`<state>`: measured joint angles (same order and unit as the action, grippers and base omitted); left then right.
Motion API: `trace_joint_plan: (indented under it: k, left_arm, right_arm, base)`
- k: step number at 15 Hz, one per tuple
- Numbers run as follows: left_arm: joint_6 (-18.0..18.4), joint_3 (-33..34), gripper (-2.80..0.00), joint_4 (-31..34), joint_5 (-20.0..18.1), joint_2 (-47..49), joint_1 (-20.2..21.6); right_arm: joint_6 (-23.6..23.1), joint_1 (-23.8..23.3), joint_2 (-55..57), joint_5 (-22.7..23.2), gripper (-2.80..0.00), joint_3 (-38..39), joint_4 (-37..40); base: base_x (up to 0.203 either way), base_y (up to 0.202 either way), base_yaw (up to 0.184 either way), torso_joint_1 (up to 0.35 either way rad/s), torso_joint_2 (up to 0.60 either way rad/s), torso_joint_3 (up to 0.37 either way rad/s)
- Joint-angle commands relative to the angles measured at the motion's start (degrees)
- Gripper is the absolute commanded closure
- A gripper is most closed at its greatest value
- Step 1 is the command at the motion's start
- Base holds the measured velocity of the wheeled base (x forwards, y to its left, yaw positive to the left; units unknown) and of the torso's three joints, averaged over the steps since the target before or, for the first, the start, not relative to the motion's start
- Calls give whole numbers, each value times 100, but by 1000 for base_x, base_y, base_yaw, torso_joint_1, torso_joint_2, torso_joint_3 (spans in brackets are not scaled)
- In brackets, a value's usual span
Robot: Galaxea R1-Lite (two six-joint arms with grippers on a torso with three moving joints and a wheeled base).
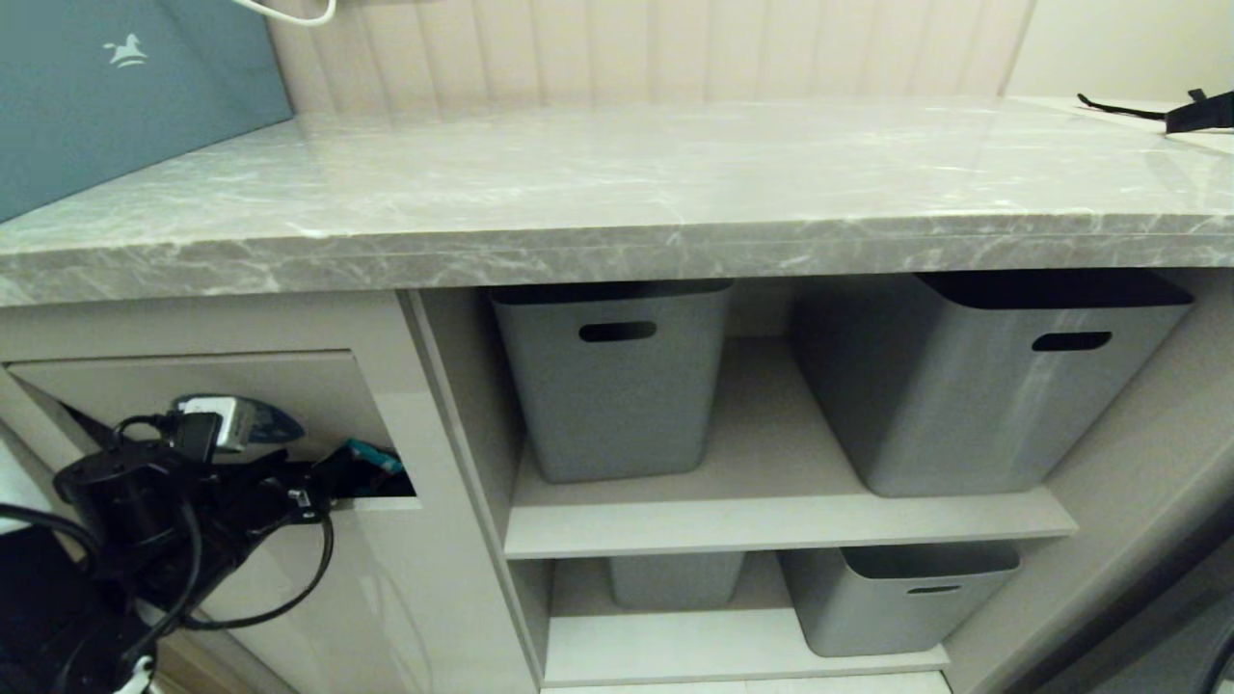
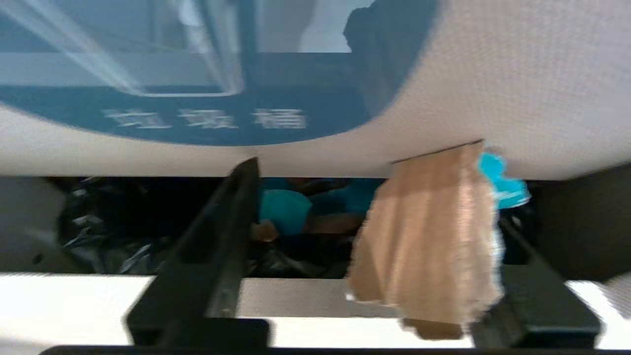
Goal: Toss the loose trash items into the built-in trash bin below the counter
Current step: Put the garbage in the trash can
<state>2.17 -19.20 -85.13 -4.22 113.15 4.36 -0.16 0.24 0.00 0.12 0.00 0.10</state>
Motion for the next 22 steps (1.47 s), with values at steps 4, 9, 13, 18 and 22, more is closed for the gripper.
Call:
trace_joint_plan:
  k: [4,9,13,18,22]
  left_arm:
    - [20,-175,-280,-47,-97,75,57]
    - [11,-328,-280,-56,-422,198,68]
    - [104,-312,-280,-56,-1274,193,376]
    - [394,-226,-280,-40,-1366,182,505]
    - [754,596,-280,-24,-906,-305,522]
  right_arm:
    - [-2,2,-9,6,0,0,-1]
    - [-2,2,-9,6,0,0,-1]
    - [-2,2,-9,-2,0,0,-1]
    - [-2,2,-9,6,0,0,-1]
    - [-2,2,-9,6,0,0,-1]
  base:
    - [0,0,0,0,0,0]
    - [0,0,0,0,0,0]
    - [0,0,0,0,0,0]
    - [0,0,0,0,0,0]
    - [0,0,0,0,0,0]
